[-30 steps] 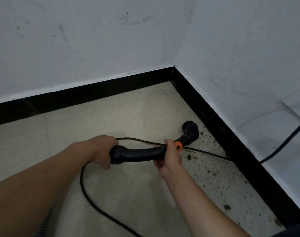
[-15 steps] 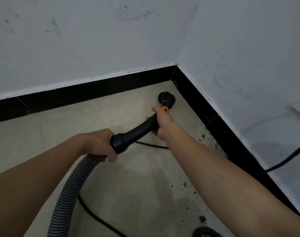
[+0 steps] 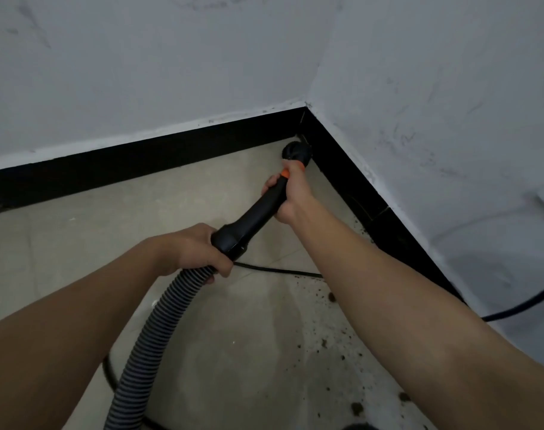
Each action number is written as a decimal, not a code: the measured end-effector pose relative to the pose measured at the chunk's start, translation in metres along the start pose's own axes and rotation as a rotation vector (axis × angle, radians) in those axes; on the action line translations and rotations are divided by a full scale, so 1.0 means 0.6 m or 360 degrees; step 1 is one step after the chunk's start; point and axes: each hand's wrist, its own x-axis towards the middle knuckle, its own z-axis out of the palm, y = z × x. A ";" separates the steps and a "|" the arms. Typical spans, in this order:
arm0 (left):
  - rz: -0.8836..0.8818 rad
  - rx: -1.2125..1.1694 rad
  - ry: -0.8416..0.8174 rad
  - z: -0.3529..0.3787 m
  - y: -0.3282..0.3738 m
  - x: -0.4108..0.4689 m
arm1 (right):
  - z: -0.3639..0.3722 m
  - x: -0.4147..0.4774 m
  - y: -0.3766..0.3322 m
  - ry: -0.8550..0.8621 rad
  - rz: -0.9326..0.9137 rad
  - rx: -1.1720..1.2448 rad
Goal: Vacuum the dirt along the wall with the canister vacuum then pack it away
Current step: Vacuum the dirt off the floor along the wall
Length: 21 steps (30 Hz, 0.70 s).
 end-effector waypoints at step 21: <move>0.0288 0.0759 0.0017 0.045 -0.073 -0.044 | -0.084 -0.139 0.081 0.0784 -0.0181 -0.0052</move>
